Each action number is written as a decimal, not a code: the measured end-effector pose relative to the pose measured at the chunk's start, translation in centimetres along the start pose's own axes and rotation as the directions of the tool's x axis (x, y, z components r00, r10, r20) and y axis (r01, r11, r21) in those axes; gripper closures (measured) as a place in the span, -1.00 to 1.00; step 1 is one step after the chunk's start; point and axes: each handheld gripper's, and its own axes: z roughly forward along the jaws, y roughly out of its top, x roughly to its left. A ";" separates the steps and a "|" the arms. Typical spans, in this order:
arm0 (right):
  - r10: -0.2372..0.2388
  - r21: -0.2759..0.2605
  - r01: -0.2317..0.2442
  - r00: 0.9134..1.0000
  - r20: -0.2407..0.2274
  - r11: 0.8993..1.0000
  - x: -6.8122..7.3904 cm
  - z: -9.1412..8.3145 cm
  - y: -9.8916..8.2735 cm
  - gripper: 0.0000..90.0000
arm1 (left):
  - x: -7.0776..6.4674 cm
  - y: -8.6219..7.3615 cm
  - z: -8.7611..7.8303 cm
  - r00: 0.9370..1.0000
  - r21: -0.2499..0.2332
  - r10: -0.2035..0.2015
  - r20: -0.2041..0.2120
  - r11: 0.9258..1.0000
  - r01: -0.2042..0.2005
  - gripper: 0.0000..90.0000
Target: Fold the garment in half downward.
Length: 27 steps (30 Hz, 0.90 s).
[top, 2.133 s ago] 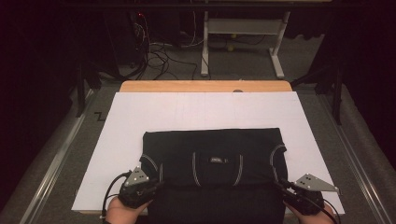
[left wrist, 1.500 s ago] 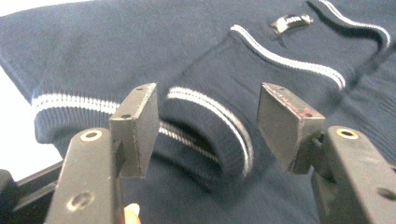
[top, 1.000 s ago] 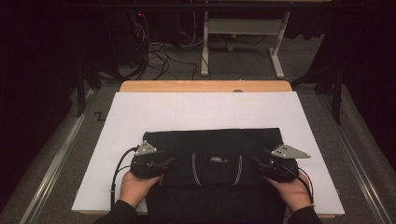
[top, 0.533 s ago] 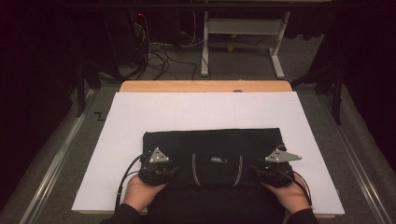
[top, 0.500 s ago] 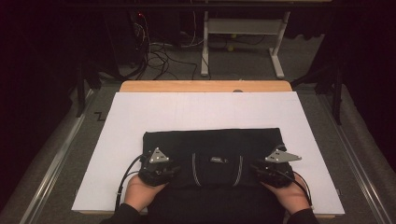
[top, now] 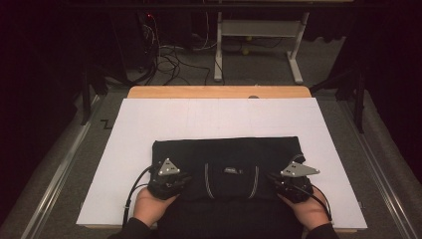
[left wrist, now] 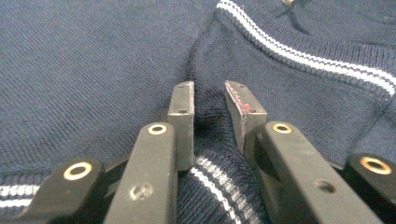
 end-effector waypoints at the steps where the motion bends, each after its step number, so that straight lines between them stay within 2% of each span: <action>1: -0.003 -0.004 0.003 1.000 0.000 1.000 0.0 -0.1 0.0 0.84 | 0.0 0.0 -0.2 1.000 -0.006 0.002 -0.001 1.000 -0.002 0.54; 7: -0.010 -0.022 0.010 1.000 0.004 1.000 0.1 -0.4 0.0 0.85 | -0.1 0.0 -1.0 1.000 -0.043 0.005 0.007 0.999 -0.005 0.55; 13: -0.021 -0.038 0.021 1.000 0.009 0.999 0.3 -0.7 0.0 0.85 | -0.4 -0.2 -1.5 1.000 -0.053 0.018 0.013 0.998 -0.017 0.55; 17: -0.029 -0.049 0.029 1.000 0.007 0.998 0.5 -1.0 -0.1 0.85 | -0.6 -0.4 -1.7 0.999 -0.042 0.045 -0.010 0.998 -0.045 0.51; 20: -0.037 -0.058 0.037 0.999 0.006 0.998 0.7 -1.3 -0.1 0.85 | -0.7 -0.5 -1.9 0.999 -0.048 0.047 -0.018 0.998 -0.048 0.52; 25: -0.047 -0.072 0.047 0.999 0.004 0.996 0.9 -1.7 -0.3 0.86 | -0.8 -0.6 -2.5 0.998 -0.067 0.060 -0.017 0.996 -0.061 0.60; 27: -0.054 -0.072 0.054 0.999 0.002 0.996 0.9 -1.9 -0.3 0.87 | -0.8 -0.6 -2.6 0.997 -0.071 0.073 -0.001 0.995 -0.073 0.69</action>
